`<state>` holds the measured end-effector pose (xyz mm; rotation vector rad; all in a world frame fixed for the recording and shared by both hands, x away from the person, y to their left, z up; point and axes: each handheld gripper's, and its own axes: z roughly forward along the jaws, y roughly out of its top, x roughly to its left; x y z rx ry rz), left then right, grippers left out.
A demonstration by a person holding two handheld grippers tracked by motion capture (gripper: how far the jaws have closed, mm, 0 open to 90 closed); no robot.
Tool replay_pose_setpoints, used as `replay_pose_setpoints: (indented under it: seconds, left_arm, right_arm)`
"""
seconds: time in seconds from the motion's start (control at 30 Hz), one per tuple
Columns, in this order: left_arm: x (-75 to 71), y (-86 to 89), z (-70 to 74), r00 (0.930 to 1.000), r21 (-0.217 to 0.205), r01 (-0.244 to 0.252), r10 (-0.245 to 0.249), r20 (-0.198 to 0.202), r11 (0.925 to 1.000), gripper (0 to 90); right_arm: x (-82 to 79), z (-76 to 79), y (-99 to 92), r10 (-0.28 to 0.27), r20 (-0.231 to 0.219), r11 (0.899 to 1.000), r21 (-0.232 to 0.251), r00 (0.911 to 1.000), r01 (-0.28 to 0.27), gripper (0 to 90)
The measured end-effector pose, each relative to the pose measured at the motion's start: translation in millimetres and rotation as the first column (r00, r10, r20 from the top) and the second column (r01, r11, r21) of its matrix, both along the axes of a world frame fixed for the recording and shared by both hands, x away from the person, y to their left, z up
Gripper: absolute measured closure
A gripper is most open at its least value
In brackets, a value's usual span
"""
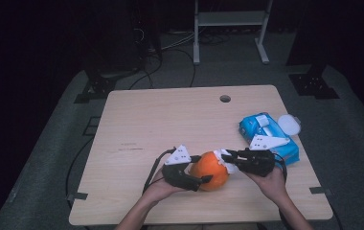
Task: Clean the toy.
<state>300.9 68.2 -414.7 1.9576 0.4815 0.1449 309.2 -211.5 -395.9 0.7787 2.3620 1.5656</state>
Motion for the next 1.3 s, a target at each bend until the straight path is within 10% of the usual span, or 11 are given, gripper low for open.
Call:
replay_pose_setpoints:
  seconds: [0.2,0.67,0.93,1.3]
  left_arm:
    - [1.6,-9.4,-15.8,0.9994,0.02,-0.034,0.034,0.009,0.9992,9.1]
    - [-6.6,-14.0,-15.2,0.9964,0.049,-0.054,0.051,0.068,0.9973,26.1]
    - [-10.7,-19.8,-16.3,0.9955,0.062,-0.056,0.051,0.08,0.9965,27.5]
    - [-5.9,-16.7,-18.4,0.9968,0.026,0.009,-0.011,0.079,0.9996,21.4]
  right_arm:
    - [0.8,-1.0,-0.3,-0.01,0.003,1.0,-0.008,0.9999,0.01,76.8]
    - [-2.8,1.8,2.1,-0.015,0.002,1.0,0.0,0.9999,0.015,76.9]
    - [-21.3,15.5,28.8,0.089,0.066,0.996,-0.036,0.9939,-0.087,76.9]
    - [-10.8,10.0,8.9,0.013,0.065,0.999,-0.053,0.9978,-0.01,76.9]
